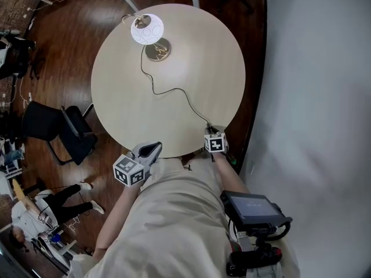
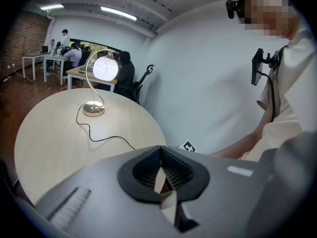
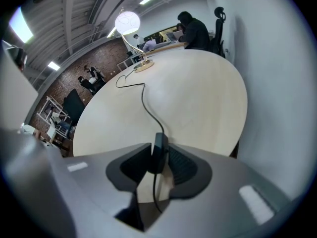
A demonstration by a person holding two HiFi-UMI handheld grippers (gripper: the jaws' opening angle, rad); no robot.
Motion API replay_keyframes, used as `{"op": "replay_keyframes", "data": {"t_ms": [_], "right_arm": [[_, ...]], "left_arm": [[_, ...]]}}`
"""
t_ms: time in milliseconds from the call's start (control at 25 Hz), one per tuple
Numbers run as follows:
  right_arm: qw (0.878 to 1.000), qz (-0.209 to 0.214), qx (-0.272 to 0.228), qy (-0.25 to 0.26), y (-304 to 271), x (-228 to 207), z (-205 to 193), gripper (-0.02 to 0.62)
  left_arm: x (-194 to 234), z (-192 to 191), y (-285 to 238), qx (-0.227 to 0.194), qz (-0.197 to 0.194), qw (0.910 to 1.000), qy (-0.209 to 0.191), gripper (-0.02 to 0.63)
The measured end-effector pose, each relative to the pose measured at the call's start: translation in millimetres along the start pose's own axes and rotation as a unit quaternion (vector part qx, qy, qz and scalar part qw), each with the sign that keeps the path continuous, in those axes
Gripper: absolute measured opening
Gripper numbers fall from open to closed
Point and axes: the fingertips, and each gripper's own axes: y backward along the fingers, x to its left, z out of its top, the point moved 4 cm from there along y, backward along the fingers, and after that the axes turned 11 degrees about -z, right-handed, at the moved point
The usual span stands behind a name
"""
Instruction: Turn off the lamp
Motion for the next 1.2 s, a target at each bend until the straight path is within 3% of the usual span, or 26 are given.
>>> {"op": "replay_keyframes", "data": {"t_ms": [520, 1200], "right_arm": [[1.000, -0.008, 0.017, -0.005, -8, 2, 4, 0.112], [0.998, -0.029, 0.035, 0.037, -6, 0, 7, 0.090]], "left_arm": [[11, 2, 1, -0.004, 0.002, 1.0000, 0.001, -0.020], [18, 10, 5, -0.022, 0.008, 0.9997, -0.004, -0.020]]}}
